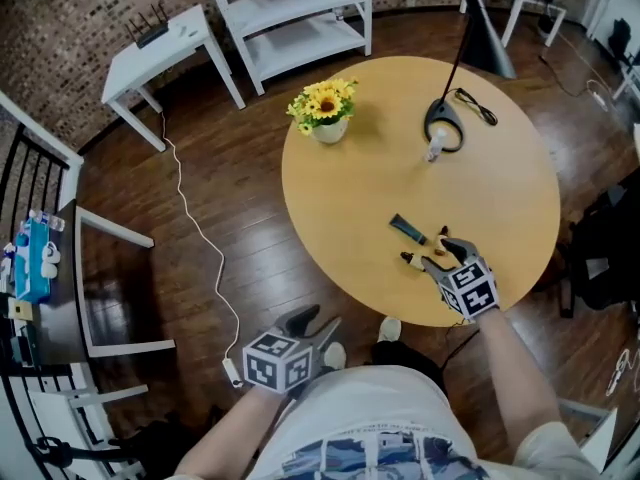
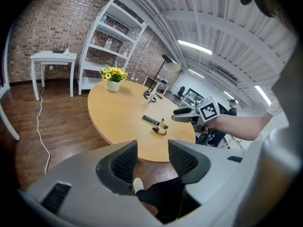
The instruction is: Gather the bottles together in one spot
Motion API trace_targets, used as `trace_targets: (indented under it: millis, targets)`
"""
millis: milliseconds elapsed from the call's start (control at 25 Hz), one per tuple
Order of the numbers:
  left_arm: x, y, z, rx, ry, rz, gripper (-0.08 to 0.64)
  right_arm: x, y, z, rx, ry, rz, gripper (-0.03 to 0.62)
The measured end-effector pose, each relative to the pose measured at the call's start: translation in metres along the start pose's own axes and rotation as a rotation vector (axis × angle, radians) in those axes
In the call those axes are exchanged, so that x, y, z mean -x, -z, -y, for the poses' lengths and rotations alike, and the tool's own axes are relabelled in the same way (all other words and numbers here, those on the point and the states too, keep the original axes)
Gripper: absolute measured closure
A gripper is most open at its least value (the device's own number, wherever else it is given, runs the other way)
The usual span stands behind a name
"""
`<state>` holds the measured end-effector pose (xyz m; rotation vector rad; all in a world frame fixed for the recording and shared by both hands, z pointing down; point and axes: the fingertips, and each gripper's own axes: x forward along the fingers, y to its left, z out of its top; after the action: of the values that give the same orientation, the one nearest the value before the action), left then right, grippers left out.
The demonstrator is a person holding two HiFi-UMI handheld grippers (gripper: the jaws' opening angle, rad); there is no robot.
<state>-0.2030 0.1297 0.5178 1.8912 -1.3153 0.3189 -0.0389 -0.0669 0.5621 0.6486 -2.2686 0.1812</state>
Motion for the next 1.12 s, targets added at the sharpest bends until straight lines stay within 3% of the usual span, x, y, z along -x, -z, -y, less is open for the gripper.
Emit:
trace_targets:
  millis: [320, 520, 600, 640, 760, 960, 1040, 1120]
  targets:
    - [-0.014, -0.013, 0.006, 0.075, -0.148, -0.008, 0.379, -0.117, 0.027, 0.032, 0.132, -0.16, -0.212, 0.38]
    - [-0.025, -0.015, 0.013, 0.079, -0.197, -0.023, 0.379, -0.142, 0.041, 0.035, 0.226, -0.212, -0.303, 0.405]
    - [-0.03, -0.02, 0.014, 0.076, -0.204, -0.026, 0.379, -0.143, 0.042, 0.033, 0.267, -0.224, -0.325, 0.474]
    - [-0.034, -0.022, 0.015, 0.072, -0.205, -0.029, 0.379, -0.143, 0.042, 0.033, 0.288, -0.225, -0.324, 0.477]
    - [-0.05, -0.034, 0.019, 0.048, -0.197, -0.035, 0.379, -0.135, 0.031, 0.039, 0.291, -0.2, -0.26, 0.471]
    - [-0.087, -0.082, 0.043, -0.049, -0.082, 0.008, 0.379, -0.077, -0.014, 0.047, 0.165, -0.199, -0.004, 0.471]
    - [-0.103, -0.114, 0.06, -0.127, 0.004, 0.047, 0.379, -0.038, -0.035, 0.046, 0.094, -0.242, 0.147, 0.471]
    - [-0.122, -0.146, 0.083, -0.205, 0.109, 0.082, 0.356, 0.004, -0.053, 0.042, -0.024, -0.349, 0.312, 0.471]
